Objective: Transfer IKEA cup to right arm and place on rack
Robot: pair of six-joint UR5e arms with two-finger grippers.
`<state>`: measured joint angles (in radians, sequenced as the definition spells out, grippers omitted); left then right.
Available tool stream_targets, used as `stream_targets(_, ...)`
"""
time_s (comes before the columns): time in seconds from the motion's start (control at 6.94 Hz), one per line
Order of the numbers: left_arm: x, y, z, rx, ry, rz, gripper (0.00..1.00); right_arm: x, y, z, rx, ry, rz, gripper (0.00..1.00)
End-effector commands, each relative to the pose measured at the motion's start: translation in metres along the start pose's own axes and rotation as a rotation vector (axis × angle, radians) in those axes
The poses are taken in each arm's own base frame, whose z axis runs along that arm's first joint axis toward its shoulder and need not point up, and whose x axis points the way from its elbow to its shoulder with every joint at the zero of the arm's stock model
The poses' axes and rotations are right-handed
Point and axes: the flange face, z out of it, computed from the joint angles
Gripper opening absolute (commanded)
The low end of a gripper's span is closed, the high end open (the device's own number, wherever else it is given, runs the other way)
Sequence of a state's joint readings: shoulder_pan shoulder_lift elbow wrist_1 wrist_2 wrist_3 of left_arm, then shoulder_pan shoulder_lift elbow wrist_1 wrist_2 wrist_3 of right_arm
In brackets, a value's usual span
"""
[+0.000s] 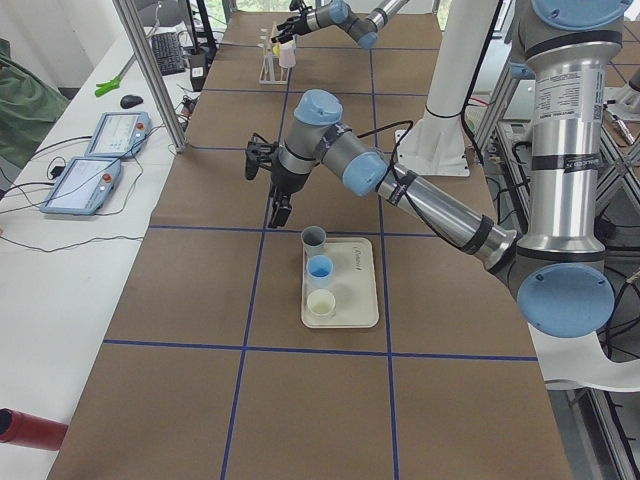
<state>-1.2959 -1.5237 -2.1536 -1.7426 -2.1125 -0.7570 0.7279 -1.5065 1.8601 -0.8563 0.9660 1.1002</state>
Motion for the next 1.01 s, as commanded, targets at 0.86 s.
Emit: stream_targets(0.86,-0.001,0.064,0.071,-0.287,-0.099,0.192,0.99,-0.219,-0.023,-0.143,-0.448,-0.504,0.780,1.00)
